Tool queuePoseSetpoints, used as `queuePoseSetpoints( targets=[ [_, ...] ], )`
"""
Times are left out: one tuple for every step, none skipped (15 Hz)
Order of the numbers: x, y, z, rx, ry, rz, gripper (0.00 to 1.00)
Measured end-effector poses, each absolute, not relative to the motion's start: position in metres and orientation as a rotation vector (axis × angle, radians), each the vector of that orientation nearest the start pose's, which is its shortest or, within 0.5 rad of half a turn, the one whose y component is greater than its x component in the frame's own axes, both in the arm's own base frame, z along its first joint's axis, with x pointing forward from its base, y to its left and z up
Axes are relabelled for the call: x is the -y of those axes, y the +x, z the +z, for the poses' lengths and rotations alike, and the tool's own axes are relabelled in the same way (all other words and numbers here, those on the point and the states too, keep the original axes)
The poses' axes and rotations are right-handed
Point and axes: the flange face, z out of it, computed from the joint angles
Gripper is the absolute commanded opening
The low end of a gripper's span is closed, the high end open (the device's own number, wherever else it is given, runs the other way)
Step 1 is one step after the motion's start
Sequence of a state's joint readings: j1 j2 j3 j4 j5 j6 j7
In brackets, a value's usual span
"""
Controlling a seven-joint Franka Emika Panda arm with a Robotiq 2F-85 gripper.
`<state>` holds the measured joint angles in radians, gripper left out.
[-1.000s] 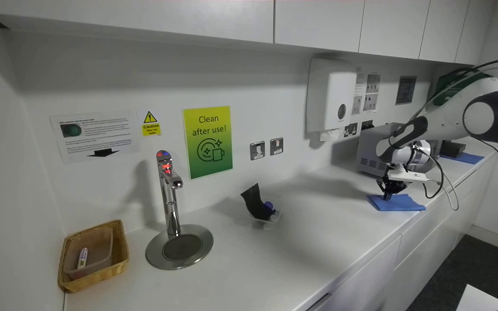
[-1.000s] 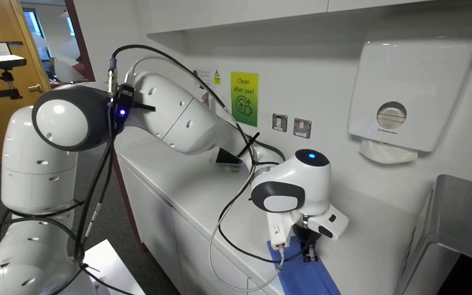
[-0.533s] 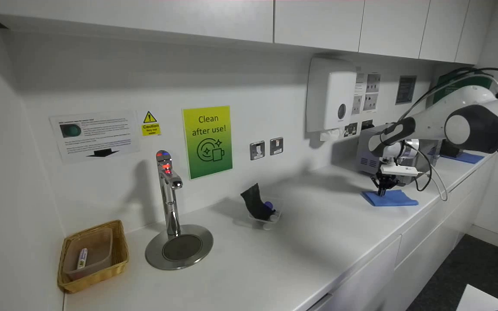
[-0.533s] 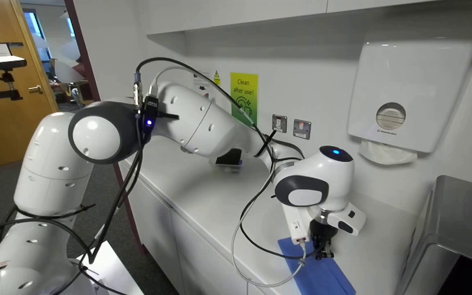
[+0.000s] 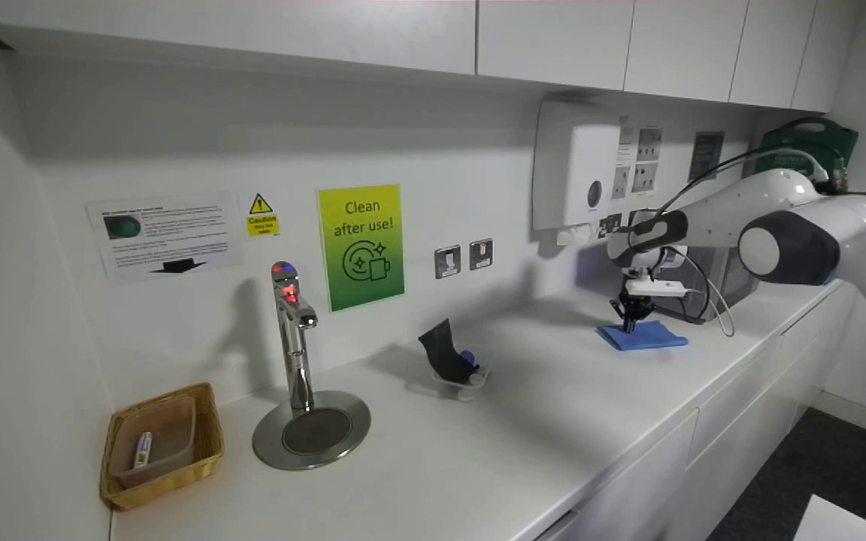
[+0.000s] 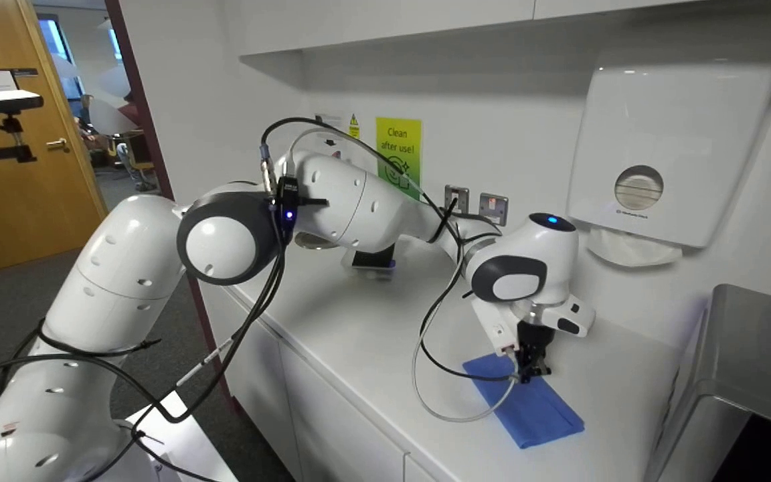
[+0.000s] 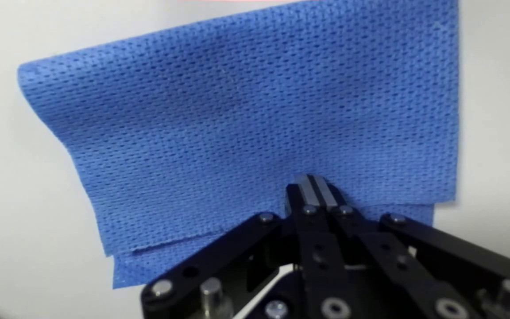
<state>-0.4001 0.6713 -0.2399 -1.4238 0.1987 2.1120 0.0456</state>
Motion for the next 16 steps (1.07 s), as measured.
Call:
queuePoseSetpoints(
  targets=[
    [0.392,0.617,0.313,-1.105,-2.932,-0.068,0.00],
    [0.385,0.627,0.314,-1.092,-2.941,-0.064,0.00],
    [0.379,0.637,0.315,-1.079,-2.951,-0.065,0.00],
    [0.373,0.646,0.317,-1.066,-2.963,-0.064,0.00],
    [0.367,0.654,0.319,-1.054,-2.973,-0.062,0.00],
    [0.362,0.662,0.321,-1.043,-2.982,-0.064,0.00],
    [0.357,0.669,0.323,-1.031,-2.989,-0.063,0.00],
    [0.351,0.677,0.326,-1.016,-2.995,-0.067,0.00],
    [0.346,0.683,0.328,-0.998,-3.000,-0.072,0.00],
    [0.340,0.690,0.331,-0.979,-3.003,-0.077,0.00],
    [0.333,0.696,0.334,-0.959,-3.007,-0.083,0.00],
    [0.327,0.703,0.337,-0.939,-3.009,-0.092,0.00],
    [0.319,0.709,0.339,-0.917,-3.009,-0.098,0.00],
    [0.312,0.714,0.341,-0.896,-3.010,-0.103,0.00],
    [0.303,0.720,0.343,-0.875,-3.013,-0.112,0.00],
    [0.295,0.725,0.344,-0.855,-3.018,-0.119,0.00]
  ],
)
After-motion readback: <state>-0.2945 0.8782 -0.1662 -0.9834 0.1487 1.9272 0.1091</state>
